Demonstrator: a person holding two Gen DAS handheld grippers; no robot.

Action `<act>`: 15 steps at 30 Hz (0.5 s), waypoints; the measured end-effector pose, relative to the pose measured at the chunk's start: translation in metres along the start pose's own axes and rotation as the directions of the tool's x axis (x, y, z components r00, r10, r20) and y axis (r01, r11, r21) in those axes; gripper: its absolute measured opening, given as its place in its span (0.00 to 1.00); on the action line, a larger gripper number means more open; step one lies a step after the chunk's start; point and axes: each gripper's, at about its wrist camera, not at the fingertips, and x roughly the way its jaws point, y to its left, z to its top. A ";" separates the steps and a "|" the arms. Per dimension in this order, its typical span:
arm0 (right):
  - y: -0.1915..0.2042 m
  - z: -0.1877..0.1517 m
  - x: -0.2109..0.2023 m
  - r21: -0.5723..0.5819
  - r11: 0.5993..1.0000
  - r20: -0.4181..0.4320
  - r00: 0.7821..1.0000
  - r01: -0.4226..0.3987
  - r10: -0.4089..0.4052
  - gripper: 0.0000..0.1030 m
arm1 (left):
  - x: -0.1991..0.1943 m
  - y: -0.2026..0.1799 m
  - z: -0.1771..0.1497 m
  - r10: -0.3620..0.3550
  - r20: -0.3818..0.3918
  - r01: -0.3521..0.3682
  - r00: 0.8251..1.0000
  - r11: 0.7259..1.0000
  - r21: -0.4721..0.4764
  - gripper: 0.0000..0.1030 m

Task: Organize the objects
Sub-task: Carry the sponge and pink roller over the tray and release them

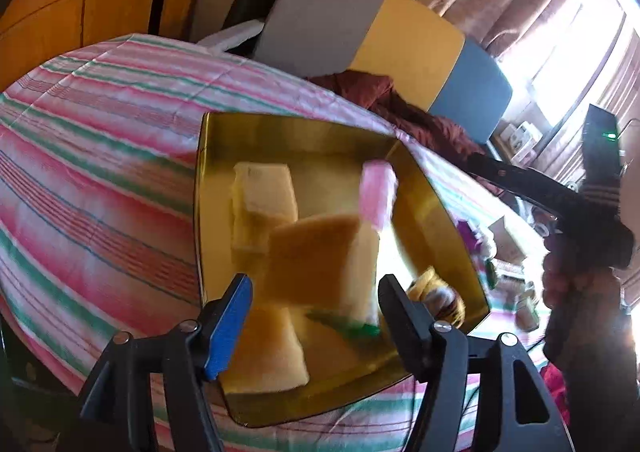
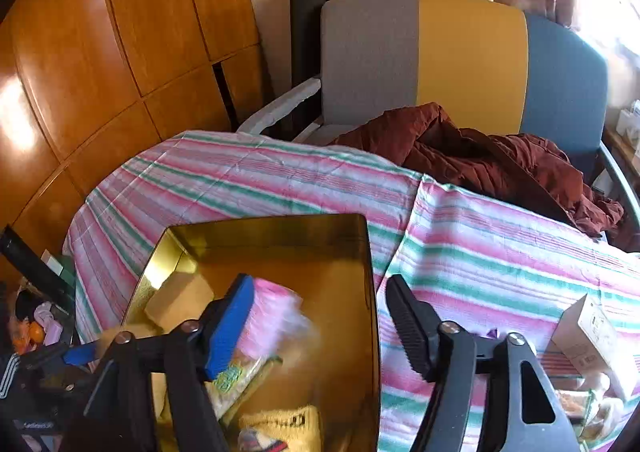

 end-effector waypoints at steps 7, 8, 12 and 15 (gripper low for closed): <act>0.009 -0.041 -0.012 -0.018 1.000 -0.031 0.999 -0.013 0.013 0.92 | -0.005 -0.006 -0.015 0.014 -0.001 -0.014 1.000 1.000 0.006 0.64; 0.011 -0.048 -0.015 -0.018 1.000 -0.031 0.999 -0.016 0.015 0.93 | -0.007 -0.008 -0.016 0.017 0.002 -0.017 1.000 1.000 0.013 0.64; 0.017 -0.062 -0.023 -0.013 1.000 -0.019 1.000 -0.014 0.014 1.00 | -0.013 -0.017 -0.019 0.056 0.024 -0.057 0.998 0.998 0.029 0.64; 0.023 -0.071 -0.029 -0.023 1.000 -0.010 1.000 -0.019 0.019 1.00 | -0.019 -0.024 -0.022 0.100 0.058 -0.102 0.993 0.994 0.036 0.64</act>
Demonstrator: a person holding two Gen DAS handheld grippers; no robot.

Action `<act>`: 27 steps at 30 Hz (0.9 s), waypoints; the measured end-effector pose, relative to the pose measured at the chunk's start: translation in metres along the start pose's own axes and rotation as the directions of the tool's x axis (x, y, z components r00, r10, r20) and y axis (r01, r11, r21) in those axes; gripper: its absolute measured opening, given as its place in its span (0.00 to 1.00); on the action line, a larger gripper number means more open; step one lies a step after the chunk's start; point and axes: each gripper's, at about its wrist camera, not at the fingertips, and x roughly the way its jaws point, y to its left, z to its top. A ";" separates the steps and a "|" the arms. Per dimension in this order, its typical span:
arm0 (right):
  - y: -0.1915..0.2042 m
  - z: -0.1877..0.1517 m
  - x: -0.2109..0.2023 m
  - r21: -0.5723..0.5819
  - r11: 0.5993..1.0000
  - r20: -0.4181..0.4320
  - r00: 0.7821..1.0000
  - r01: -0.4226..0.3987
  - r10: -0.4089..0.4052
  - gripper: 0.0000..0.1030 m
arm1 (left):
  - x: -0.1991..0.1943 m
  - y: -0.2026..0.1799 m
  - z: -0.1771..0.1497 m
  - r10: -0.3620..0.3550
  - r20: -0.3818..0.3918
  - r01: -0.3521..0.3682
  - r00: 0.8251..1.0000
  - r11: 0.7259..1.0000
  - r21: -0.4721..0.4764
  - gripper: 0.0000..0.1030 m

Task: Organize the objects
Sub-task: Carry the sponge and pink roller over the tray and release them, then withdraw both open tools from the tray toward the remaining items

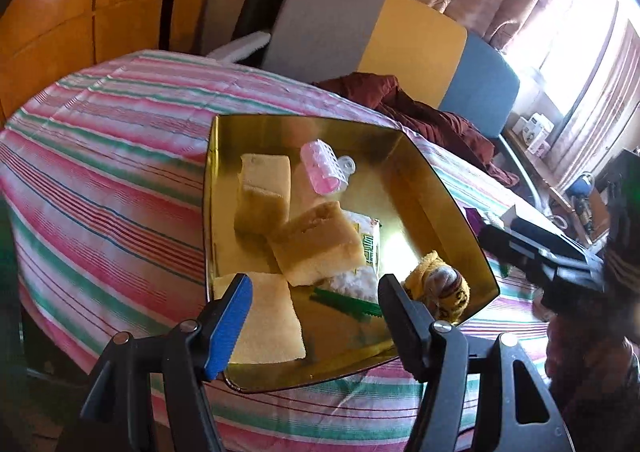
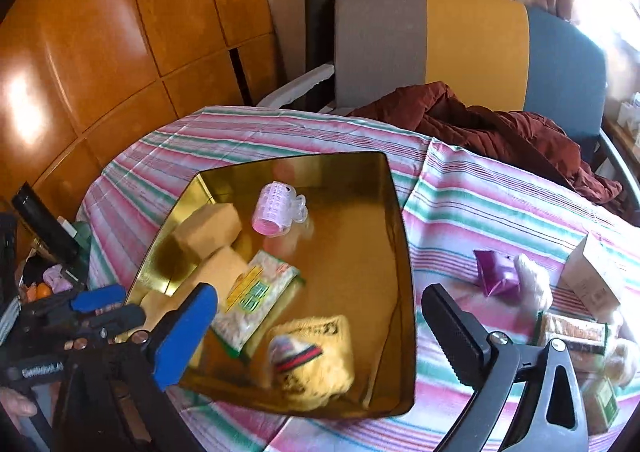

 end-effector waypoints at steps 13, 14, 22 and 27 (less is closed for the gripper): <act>0.019 -0.035 -0.014 -0.001 1.000 0.002 1.000 0.011 -0.011 1.00 | -0.042 -0.024 -0.008 0.212 0.203 -0.229 0.956 0.971 0.064 0.64; 0.020 -0.037 -0.016 -0.005 1.000 0.009 1.000 0.017 -0.017 1.00 | -0.043 -0.024 -0.008 0.208 0.203 -0.225 0.957 0.972 0.064 0.64; 0.025 -0.048 -0.043 -0.011 0.994 0.145 0.984 0.105 -0.102 1.00 | -0.040 -0.030 -0.018 0.155 0.161 -0.167 0.975 0.983 0.069 0.64; 0.016 -0.058 -0.047 0.078 0.990 0.133 0.983 0.114 -0.124 1.00 | -0.040 -0.038 -0.028 0.112 0.151 -0.126 0.982 0.988 0.085 0.64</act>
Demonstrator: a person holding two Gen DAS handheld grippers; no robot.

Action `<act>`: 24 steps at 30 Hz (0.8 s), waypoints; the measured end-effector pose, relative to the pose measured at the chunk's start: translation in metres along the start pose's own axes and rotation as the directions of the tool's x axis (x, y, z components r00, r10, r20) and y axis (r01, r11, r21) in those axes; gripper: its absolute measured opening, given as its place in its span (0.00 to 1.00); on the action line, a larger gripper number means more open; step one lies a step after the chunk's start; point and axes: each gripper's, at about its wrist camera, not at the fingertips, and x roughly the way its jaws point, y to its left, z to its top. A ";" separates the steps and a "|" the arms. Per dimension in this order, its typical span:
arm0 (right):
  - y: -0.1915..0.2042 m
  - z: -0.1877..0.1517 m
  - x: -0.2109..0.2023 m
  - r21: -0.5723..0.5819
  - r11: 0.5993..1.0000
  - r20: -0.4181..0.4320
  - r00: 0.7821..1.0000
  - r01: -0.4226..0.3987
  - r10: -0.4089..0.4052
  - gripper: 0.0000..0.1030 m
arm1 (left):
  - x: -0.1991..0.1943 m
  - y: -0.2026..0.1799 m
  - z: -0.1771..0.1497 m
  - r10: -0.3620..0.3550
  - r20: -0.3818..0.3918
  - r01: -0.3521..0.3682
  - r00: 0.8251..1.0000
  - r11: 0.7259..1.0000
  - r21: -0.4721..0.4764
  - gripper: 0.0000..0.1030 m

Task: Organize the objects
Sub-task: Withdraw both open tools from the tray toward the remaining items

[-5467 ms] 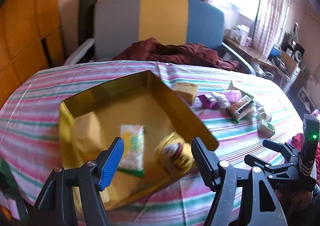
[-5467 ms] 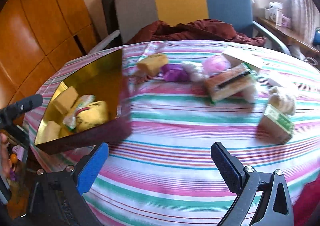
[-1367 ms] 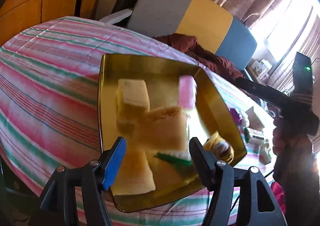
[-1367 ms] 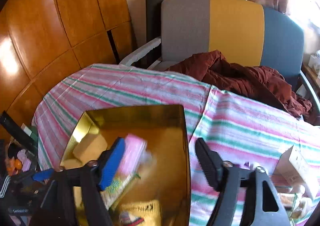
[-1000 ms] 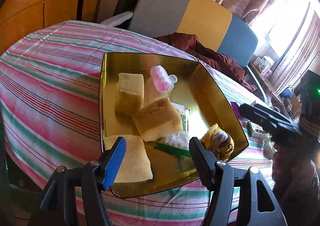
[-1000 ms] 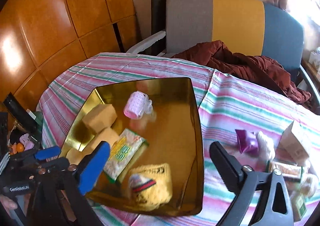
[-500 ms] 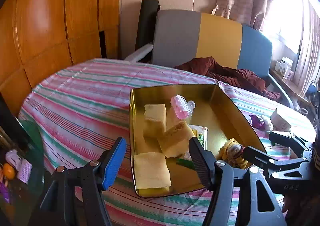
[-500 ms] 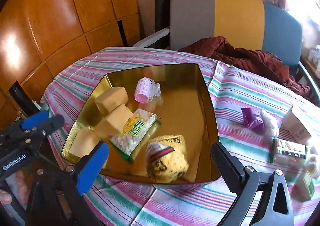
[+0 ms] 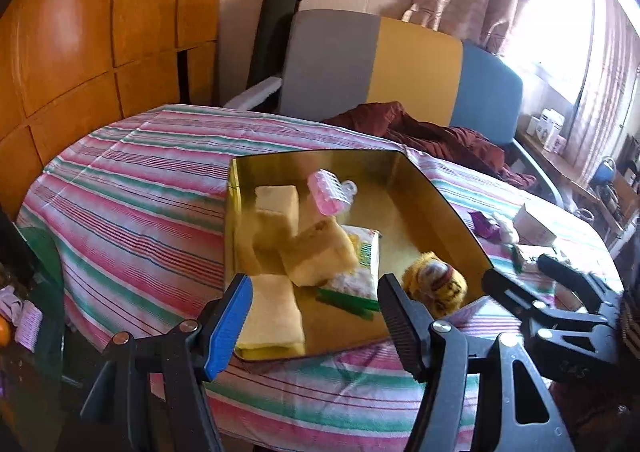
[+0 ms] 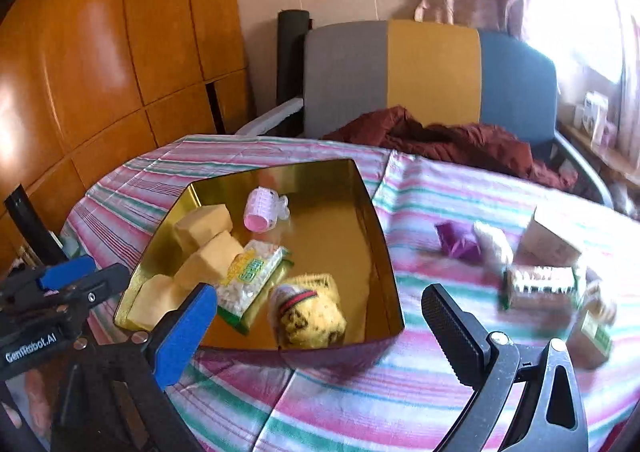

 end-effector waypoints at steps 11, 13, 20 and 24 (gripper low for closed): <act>-0.020 -0.020 -0.020 0.047 0.999 0.001 1.000 0.014 -0.015 1.00 | 0.000 -0.024 -0.012 -0.108 -0.043 0.110 0.993 0.992 0.063 0.64; -0.026 -0.025 -0.022 0.062 0.998 -0.008 1.000 0.015 -0.015 1.00 | 0.002 -0.029 -0.016 -0.119 -0.068 0.124 0.991 0.990 0.073 0.64; -0.058 -0.043 -0.033 0.138 0.988 -0.037 0.998 0.064 -0.059 1.00 | -0.001 -0.047 -0.018 -0.179 -0.102 0.191 0.979 0.974 0.124 0.64; -0.087 -0.049 -0.039 0.186 0.977 -0.064 0.994 0.103 -0.093 1.00 | -0.001 -0.068 -0.011 -0.220 -0.122 0.239 0.968 0.955 0.173 0.64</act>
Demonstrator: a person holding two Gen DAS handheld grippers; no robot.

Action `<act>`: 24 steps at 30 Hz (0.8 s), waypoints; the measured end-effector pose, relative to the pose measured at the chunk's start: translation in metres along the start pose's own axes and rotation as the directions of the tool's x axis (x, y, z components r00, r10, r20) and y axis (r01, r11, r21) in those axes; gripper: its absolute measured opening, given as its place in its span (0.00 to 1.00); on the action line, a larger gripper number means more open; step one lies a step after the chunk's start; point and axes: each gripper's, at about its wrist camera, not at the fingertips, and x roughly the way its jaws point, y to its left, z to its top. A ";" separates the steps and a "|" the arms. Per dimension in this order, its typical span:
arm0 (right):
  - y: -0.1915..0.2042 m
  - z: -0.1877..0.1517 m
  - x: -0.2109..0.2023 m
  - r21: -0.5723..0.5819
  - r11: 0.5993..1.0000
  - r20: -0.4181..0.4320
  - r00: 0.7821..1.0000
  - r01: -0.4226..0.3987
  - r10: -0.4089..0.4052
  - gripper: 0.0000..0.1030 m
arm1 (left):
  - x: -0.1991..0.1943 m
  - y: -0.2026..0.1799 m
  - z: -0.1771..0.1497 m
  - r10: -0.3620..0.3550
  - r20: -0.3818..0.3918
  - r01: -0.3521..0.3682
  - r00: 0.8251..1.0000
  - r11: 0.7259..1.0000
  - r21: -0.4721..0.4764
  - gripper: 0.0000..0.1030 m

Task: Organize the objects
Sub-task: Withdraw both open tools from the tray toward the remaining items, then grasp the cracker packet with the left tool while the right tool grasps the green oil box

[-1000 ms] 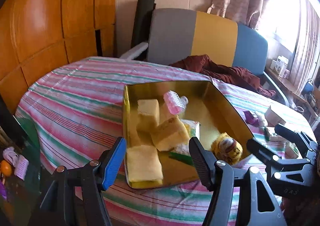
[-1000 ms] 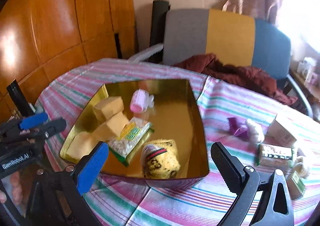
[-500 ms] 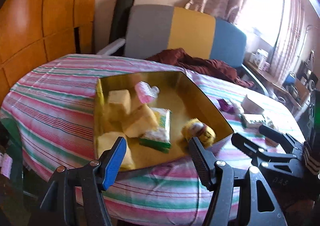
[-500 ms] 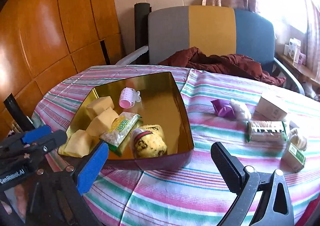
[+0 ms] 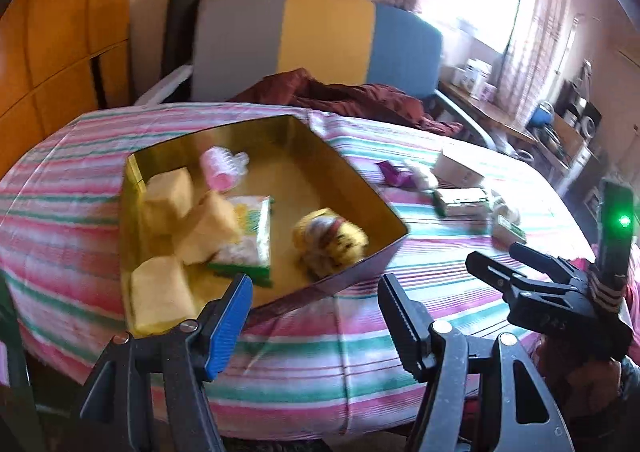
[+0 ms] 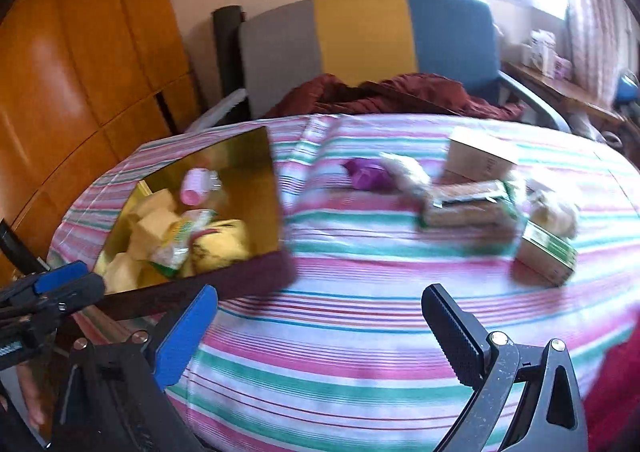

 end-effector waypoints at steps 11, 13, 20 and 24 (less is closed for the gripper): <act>-0.103 0.019 -0.016 0.174 0.971 -0.090 0.985 0.164 -0.150 1.00 | 0.046 -0.097 0.054 -0.184 -0.084 0.202 0.979 0.928 0.313 0.64; -0.121 0.029 -0.020 0.192 0.962 -0.099 0.979 0.196 -0.180 1.00 | 0.062 -0.116 0.065 -0.199 -0.117 0.228 0.973 0.906 0.355 0.64; -0.189 0.060 -0.023 0.223 0.921 -0.120 0.947 0.320 -0.300 1.00 | 0.123 -0.172 0.089 -0.207 -0.226 0.293 0.952 0.833 0.469 0.64; -0.225 0.059 -0.019 0.277 0.900 -0.125 0.941 0.337 -0.313 1.00 | 0.152 -0.196 0.094 -0.191 -0.276 0.314 0.942 0.793 0.522 0.71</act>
